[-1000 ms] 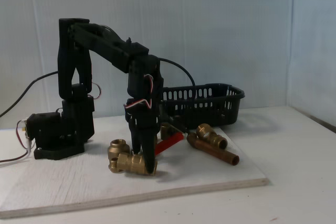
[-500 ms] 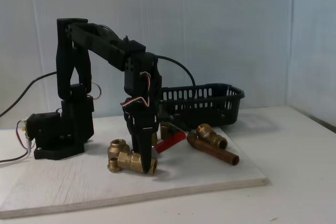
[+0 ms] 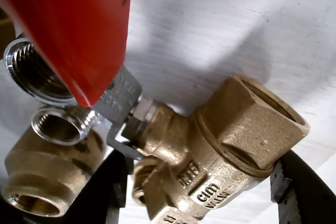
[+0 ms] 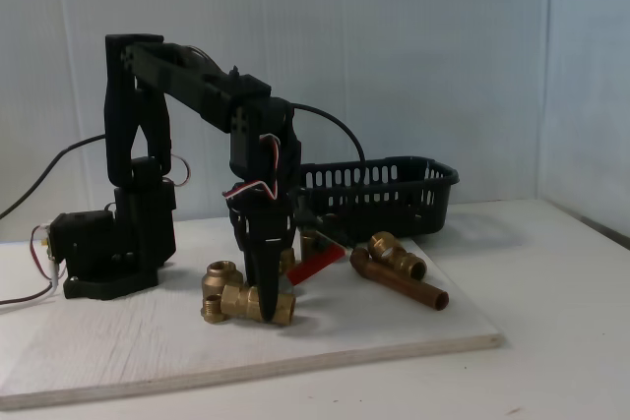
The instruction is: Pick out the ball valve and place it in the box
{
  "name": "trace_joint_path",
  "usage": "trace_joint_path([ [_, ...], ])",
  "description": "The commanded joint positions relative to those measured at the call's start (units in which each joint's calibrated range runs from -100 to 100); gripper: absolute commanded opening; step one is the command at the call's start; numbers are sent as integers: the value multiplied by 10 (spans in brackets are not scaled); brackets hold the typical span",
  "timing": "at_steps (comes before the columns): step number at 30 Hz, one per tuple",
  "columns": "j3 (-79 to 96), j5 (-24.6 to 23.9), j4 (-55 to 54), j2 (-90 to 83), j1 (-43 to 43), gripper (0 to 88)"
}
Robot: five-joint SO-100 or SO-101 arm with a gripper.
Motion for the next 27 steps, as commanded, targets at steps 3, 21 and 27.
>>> trace_joint_path([
  [3, 7, 4, 0, 0, 1, 144],
  [21, 5, 4, 0, 0, 1, 142],
  [27, 5, 4, 0, 0, 1, 93],
])
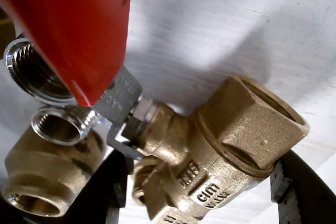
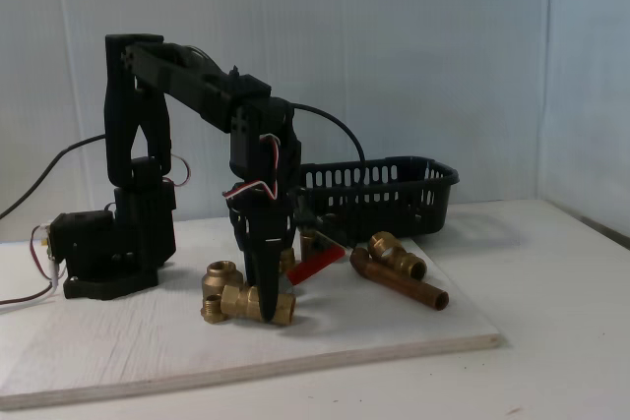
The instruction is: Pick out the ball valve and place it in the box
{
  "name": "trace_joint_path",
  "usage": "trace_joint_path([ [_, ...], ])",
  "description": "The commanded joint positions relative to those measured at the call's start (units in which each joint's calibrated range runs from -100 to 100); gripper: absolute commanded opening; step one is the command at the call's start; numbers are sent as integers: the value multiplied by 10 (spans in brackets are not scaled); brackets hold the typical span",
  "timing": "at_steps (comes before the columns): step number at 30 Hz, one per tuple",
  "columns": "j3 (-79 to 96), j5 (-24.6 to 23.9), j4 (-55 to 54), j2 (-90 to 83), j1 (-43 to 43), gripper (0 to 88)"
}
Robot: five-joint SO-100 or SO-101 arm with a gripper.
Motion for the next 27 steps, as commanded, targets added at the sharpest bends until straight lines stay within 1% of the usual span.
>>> trace_joint_path([
  [1, 5, 4, 0, 0, 1, 93],
  [27, -11, 10, 8, -8, 1, 92],
])
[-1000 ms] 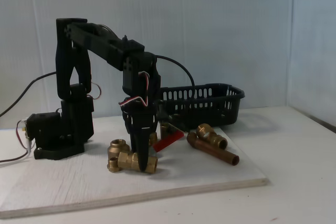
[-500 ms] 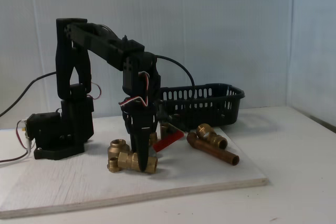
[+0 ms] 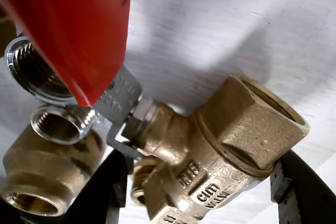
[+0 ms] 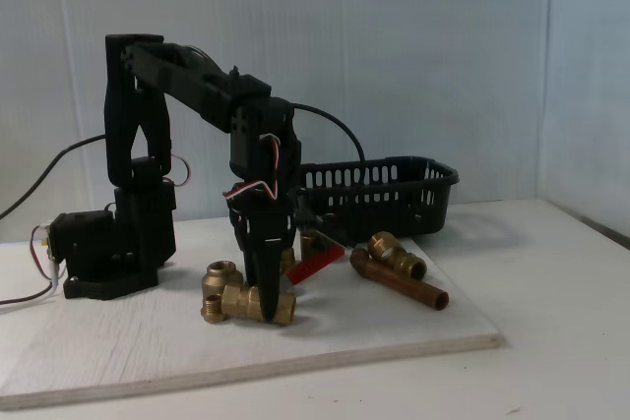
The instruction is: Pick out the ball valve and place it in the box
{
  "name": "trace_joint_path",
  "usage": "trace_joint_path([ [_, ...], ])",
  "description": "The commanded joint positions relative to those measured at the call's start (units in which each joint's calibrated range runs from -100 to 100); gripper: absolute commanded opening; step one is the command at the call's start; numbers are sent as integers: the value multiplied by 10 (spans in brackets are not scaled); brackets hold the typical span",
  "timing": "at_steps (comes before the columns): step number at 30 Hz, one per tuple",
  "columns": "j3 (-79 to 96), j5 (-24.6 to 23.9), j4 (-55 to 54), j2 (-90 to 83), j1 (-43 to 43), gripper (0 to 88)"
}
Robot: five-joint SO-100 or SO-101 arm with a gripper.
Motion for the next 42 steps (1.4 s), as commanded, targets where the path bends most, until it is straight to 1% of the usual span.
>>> trace_joint_path([
  [1, -14, 5, 8, -7, 1, 92],
  [8, -77, 5, 83, -7, 0, 92],
  [21, -102, 5, 95, -8, 0, 86],
  [30, -199, 5, 176, -7, -2, 86],
  [35, -227, 4, 190, -6, -6, 86],
  [42, -227, 1, 190, -7, -47, 86],
])
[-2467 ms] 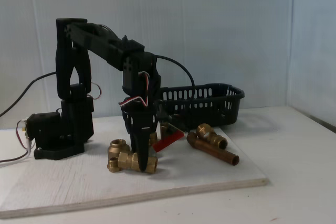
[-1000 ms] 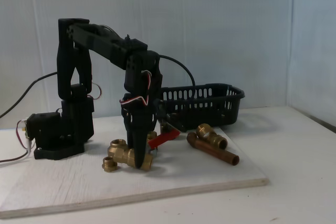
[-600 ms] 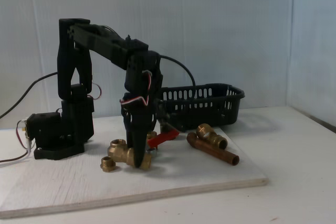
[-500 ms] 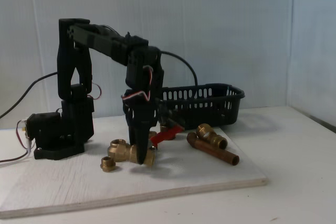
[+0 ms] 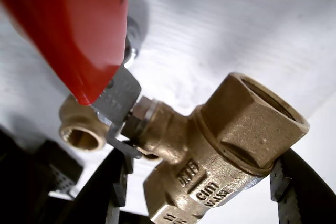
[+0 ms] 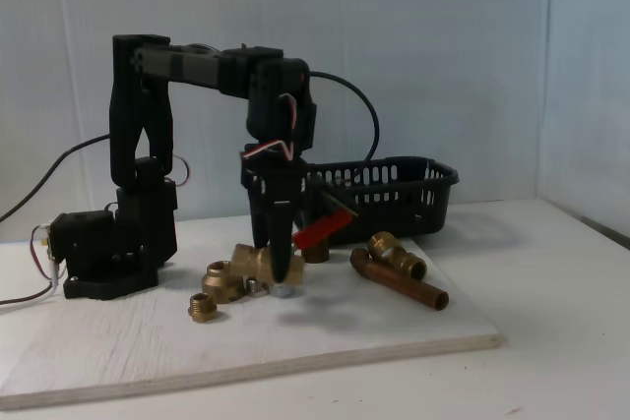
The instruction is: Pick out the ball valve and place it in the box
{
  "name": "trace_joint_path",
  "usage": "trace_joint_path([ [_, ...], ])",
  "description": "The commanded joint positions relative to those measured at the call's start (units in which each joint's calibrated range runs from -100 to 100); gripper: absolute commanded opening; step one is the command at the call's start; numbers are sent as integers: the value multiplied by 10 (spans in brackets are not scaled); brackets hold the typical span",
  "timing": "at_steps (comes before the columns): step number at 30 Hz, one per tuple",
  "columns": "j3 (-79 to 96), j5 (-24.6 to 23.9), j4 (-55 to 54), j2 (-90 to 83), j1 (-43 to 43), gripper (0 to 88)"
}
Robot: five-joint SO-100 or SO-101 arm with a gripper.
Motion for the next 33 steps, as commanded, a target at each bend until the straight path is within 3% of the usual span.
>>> trace_joint_path([
  [1, -38, 0, 10, -18, -25, 86],
  [23, -169, 0, 67, -23, -148, 86],
  [33, -136, 0, 68, -145, -237, 86],
])
